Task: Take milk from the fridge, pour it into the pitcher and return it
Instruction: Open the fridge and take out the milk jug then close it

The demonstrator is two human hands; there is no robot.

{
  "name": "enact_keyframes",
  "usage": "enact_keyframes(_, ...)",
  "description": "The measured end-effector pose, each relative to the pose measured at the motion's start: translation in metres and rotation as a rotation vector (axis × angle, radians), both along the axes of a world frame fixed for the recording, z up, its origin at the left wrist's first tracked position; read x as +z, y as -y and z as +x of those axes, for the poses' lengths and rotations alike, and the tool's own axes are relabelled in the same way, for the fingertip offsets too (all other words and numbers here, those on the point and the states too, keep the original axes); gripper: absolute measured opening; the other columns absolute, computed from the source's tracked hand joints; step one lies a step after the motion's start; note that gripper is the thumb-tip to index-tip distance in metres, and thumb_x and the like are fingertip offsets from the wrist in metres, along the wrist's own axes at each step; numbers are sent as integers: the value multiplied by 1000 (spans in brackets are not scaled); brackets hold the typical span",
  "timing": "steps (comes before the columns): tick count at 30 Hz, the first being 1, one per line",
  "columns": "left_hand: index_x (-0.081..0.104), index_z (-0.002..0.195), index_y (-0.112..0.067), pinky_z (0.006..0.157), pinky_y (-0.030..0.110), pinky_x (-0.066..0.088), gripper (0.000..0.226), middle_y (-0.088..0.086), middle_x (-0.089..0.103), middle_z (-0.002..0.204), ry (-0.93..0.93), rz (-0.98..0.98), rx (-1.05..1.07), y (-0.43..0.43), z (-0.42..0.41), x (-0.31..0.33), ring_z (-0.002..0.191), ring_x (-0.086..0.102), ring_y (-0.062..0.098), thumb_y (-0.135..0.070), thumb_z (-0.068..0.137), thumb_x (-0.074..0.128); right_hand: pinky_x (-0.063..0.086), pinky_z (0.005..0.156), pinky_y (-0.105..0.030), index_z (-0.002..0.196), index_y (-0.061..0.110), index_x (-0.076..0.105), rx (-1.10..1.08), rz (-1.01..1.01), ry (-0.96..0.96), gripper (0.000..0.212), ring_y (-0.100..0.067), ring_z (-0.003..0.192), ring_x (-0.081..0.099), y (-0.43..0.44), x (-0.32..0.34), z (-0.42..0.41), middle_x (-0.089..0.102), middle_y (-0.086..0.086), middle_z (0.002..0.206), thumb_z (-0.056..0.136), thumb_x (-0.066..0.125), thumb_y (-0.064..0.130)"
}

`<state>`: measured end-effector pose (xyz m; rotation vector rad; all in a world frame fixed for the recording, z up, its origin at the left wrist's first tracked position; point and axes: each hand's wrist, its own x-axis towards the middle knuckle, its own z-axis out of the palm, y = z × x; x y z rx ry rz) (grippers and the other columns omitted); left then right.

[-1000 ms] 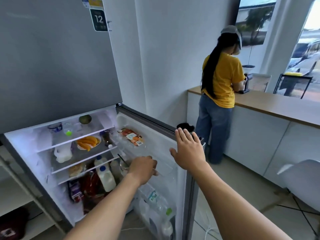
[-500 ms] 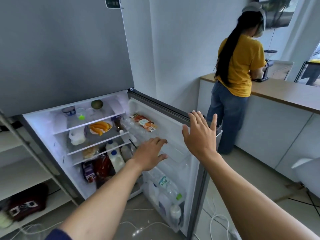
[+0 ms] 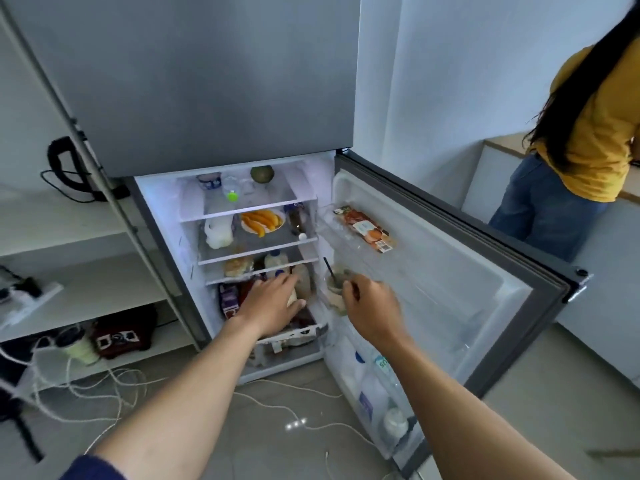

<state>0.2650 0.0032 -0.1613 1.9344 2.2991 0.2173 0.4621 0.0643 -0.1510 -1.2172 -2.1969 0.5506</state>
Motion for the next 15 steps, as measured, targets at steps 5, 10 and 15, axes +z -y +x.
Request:
enact_keyframes(5,40,141,-23,98,41,39,45,1,51,140,83,-65,50,-8,-34,-40,125,52,27,-42,100,47,42,57,-37,69,16,47,-43,-188,134,32,-22,59,49,-16,-49,-21,52,-3,63,97,41,30)
enact_keyframes(10,44,139,-21,97,42,42,46,4,54,136,165,-126,37,-22,-54,-90,119,56,30,-40,99,51,44,59,-34,69,14,48,-95,-269,203,32,-25,63,56,-35,-86,-39,57,-6,67,97,41,26)
enact_keyframes(15,40,140,-21,97,44,42,46,5,52,139,235,-201,16,-48,-66,-140,124,53,30,-37,98,49,37,54,-30,61,13,40,-169,-354,192,36,-18,53,48,-51,-125,-53,50,-6,58,97,44,19)
